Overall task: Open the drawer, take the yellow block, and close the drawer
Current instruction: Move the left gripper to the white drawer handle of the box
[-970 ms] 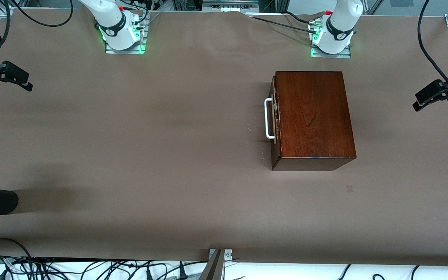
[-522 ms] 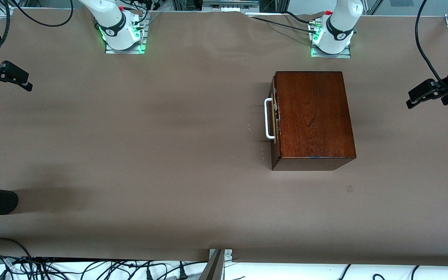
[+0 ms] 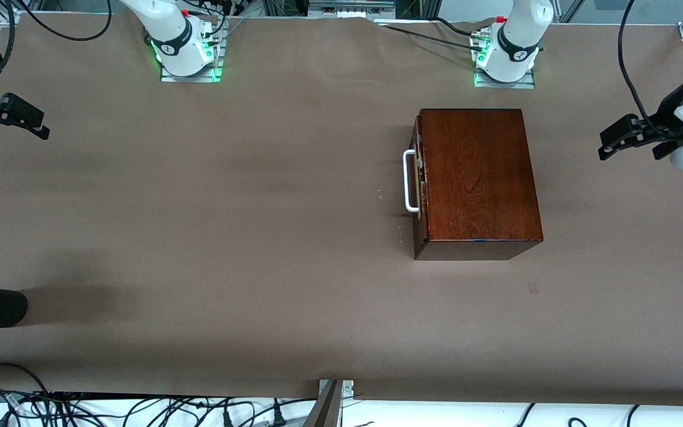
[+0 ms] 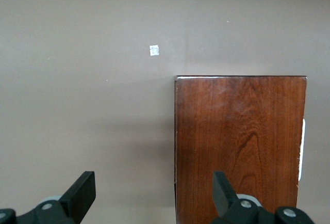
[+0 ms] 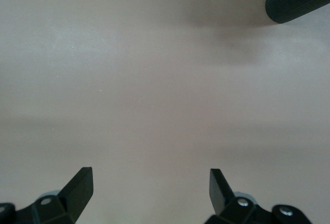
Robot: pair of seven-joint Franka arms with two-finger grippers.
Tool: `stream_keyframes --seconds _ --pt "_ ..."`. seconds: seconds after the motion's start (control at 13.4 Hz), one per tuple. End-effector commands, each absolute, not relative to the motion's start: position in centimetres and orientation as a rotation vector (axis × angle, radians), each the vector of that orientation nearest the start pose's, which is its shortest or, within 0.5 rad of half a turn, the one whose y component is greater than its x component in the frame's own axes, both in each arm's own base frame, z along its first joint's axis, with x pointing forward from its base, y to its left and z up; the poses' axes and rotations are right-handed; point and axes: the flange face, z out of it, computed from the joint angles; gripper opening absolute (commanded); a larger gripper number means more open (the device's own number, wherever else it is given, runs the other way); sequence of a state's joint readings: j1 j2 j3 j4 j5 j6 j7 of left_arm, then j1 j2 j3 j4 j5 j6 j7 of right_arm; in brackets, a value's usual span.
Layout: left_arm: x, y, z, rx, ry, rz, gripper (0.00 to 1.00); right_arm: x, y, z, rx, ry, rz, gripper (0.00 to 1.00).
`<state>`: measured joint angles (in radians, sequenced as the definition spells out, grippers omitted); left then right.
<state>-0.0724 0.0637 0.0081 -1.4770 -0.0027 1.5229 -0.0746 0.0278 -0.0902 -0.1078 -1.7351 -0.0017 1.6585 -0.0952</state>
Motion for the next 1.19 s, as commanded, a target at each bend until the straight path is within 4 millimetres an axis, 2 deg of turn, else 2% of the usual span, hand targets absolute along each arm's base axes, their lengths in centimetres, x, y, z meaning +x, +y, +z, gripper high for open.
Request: stream_keyframes --seconds 0.0,0.22,0.37,0.52,0.75,0.97,1.12 --pt "56.5 -5.3 63.4 -3.130 0.102 0.035 1.00 53.2 -4.4 60.7 -3.131 -0.005 -0.015 1.00" --pt "56.2 -8.7 62.9 -3.129 0.172 0.047 1.00 53.2 -4.4 60.7 -3.131 -0.005 -0.015 1.00" --pt "56.1 -11.6 62.0 -3.130 0.158 0.063 1.00 53.2 -4.4 60.7 -3.131 -0.007 -0.015 1.00" --pt "56.0 -15.1 60.8 -3.132 0.124 0.093 1.00 53.2 -4.4 60.7 -3.131 -0.005 -0.015 1.00" --pt "55.5 -21.4 59.2 -3.147 0.084 0.072 1.00 53.2 -4.4 60.7 -3.131 -0.007 -0.015 1.00" --pt "54.5 -28.4 55.2 -3.106 0.057 0.119 1.00 53.2 -4.4 60.7 -3.132 -0.008 -0.015 1.00" --pt "54.0 -31.5 52.5 -3.069 0.085 0.092 1.00 53.2 -4.4 60.7 -3.132 -0.008 -0.015 1.00"
